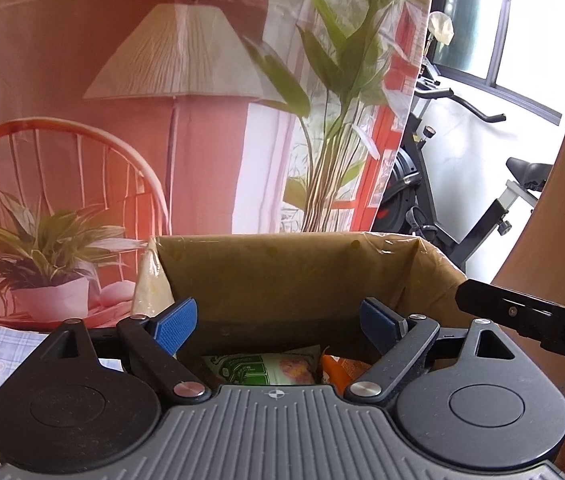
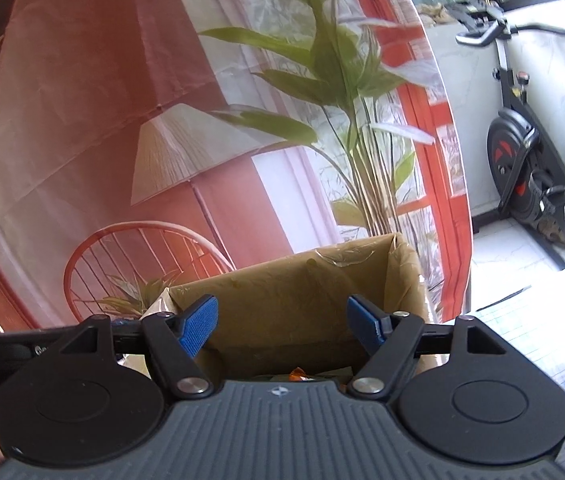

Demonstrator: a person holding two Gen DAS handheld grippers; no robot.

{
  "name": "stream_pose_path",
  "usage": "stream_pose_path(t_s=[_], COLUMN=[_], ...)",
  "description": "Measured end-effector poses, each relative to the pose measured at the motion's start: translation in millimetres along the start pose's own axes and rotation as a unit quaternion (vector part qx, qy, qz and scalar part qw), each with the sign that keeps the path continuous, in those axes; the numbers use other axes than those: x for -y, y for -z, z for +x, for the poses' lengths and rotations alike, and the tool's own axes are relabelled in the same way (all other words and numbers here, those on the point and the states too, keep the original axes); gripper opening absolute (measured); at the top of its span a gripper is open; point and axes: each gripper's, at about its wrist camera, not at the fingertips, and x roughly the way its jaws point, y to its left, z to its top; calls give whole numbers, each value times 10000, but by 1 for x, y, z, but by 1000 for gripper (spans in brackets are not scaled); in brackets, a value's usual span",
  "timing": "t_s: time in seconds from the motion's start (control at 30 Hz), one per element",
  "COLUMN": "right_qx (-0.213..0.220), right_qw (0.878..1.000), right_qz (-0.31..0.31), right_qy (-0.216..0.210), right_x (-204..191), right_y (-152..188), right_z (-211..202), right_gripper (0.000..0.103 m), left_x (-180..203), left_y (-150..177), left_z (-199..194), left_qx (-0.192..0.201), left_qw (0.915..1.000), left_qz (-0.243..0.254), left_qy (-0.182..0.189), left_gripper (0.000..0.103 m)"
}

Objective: Organize snacks
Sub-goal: 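Withdraw both tools from the box back toward the remaining snacks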

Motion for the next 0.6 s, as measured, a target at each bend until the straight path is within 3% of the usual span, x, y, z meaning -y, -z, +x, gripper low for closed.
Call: stream_pose_path(t_s=[0.6], right_qx=[295], right_qw=[9979], right_qz=[-563], right_qy=[153], right_x=[-32], right_y=[51], right_z=[-92], right_gripper=[75], left_x=[-25], left_y=[39], left_z=[-100], left_qx=[434], left_qw=[9988], left_qz=[119], left_qy=[-197], left_gripper=[90])
